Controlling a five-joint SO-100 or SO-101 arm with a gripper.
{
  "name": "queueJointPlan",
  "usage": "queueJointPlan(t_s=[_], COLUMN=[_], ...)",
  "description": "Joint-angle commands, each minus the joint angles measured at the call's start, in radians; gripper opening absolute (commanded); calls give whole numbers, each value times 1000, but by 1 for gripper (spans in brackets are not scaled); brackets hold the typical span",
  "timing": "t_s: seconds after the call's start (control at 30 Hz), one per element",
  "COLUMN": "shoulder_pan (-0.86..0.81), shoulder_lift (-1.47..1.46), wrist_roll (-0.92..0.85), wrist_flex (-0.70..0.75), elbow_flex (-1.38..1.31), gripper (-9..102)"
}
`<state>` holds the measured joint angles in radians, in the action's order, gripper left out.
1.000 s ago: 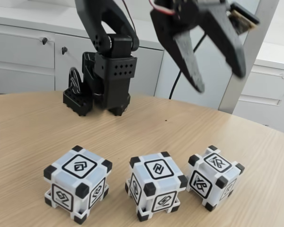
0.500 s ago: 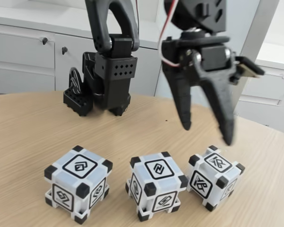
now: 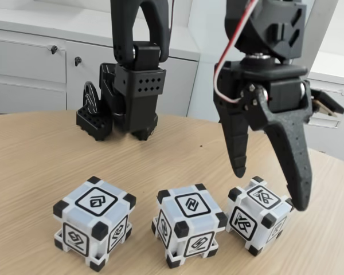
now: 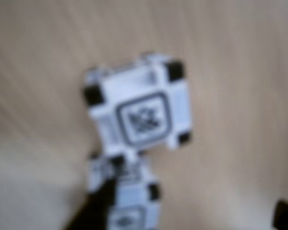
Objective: Stack cubes from left to right.
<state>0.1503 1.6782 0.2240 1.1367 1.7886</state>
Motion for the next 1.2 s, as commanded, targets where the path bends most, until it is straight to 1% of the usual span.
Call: queueJointPlan(t_s=[0.0,0.27,0.43,0.57,0.9,1.03,1.17], shoulder_pan=[-3,2,81,109,114,112,112], shoulder_lift=[0,2,17,2,-3,-11,-100], wrist_roll=[0,-48,-87,-110,6,-35,-52], wrist_flex=[0,0,3,3,2,2,0], elbow_flex=[-57,-57,-58,-58,-37,-21,11], gripper=[34,34,34,34,33,33,33])
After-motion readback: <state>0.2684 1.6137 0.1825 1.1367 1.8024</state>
